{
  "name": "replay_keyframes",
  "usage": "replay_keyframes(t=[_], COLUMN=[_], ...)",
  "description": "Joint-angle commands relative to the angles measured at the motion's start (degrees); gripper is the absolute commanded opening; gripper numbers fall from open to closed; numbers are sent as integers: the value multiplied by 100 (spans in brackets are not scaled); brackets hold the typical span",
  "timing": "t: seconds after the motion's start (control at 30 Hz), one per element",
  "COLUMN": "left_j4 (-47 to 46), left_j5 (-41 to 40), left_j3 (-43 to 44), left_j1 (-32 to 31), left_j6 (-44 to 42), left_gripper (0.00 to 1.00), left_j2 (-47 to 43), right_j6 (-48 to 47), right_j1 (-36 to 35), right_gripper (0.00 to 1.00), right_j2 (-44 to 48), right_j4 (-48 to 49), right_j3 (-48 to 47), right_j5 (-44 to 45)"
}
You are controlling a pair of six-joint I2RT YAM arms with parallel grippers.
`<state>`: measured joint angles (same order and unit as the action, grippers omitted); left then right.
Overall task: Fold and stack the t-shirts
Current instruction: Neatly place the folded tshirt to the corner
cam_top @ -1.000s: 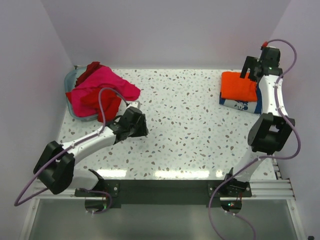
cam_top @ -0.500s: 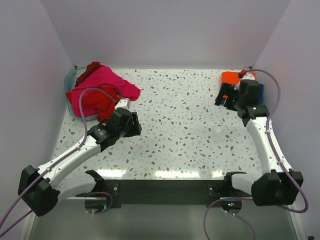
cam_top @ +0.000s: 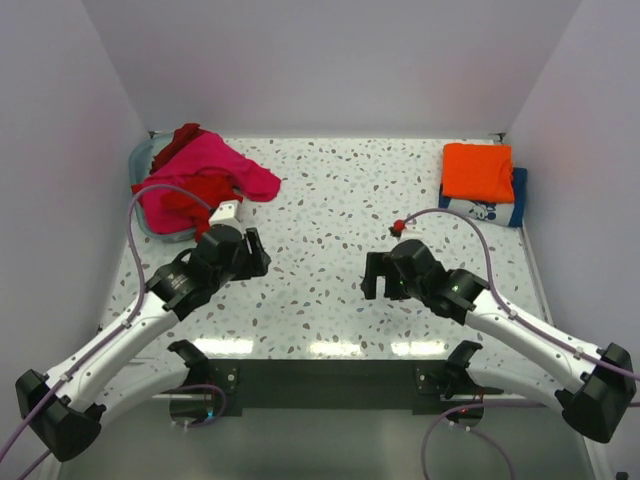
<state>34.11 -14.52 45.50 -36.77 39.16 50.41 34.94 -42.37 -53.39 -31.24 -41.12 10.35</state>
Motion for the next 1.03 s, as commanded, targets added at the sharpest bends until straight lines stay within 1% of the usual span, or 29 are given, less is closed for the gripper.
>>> replay_keyframes(t=[0.0,0.27,0.37,0.83,1.0], left_j4=[306,614,711,623,580], left_j5=[-208,-384,-411,-411,-481], left_j3=[153,161,161,12,91], left_j1=[12,12,12,12,12], left_j6=[-172,-268,-259,-330,-408], left_gripper=[63,65,65,64,64], left_j2=[-233,-585,-594,-559,-568], right_j6=[646,444,391,312,277], right_j1=[-525,-615,-606,-615,-606], right_gripper=[98,99,99,99,99], right_j2=[-58,-128,-154,-190,-155], right_j4=[-110,-479,-479,-602,-628], right_j3=[26,-545,-590,-625,-616], right_j5=[872,1232,1250,1356,1443])
